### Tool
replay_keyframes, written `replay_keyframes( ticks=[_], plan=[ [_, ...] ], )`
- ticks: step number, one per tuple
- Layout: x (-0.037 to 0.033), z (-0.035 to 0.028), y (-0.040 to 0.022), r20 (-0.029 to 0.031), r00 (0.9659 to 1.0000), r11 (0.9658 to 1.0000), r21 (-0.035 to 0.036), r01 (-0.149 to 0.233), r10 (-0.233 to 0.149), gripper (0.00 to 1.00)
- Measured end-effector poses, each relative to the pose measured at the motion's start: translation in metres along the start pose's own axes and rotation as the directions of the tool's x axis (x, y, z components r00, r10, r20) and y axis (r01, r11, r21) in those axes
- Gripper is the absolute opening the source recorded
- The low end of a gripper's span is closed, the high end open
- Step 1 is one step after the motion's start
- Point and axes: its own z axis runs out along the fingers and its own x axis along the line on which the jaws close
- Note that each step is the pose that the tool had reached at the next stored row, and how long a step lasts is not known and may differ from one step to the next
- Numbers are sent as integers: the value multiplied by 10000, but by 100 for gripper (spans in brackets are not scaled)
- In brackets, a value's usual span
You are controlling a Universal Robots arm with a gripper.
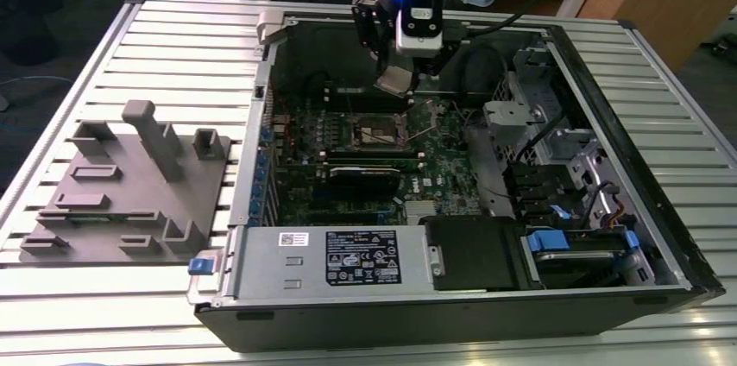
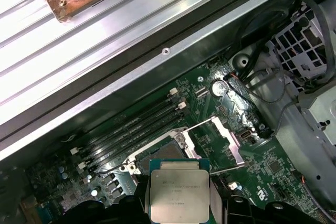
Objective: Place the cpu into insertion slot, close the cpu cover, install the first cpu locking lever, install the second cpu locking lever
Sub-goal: 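Place the cpu into insertion slot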
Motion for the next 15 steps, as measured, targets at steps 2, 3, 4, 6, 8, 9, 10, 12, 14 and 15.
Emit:
replay_keyframes(
  ticks=[2, 3, 4, 6, 8, 9, 10, 12, 14, 15],
  plan=[
    [0, 0, 0, 0, 10000, 10000, 0, -3, 3, 54],
    [0, 0, 0, 1, 10000, 10000, 0, -4, 4, 54],
    [0, 0, 0, 1, 10000, 10000, -1, -7, 7, 54],
    [0, 0, 0, 2, 10000, 10000, -1, -25, 25, 54],
    [0, 1, 0, 7, 10000, 10000, -1, -82, 82, 54],
    [0, 1, 0, 8, 10000, 10000, -1, -89, 89, 54],
    [0, 1, 0, 9, 9999, 9999, -2, -103, 103, 54],
    [0, 2, 0, 17, 9998, 9998, -4, -181, 181, 54],
    [0, 4, 0, 33, 9993, 9993, -7, -362, 362, 54],
    [0, 5, 0, 42, 9989, 9989, -9, -469, 469, 54]
  ],
)
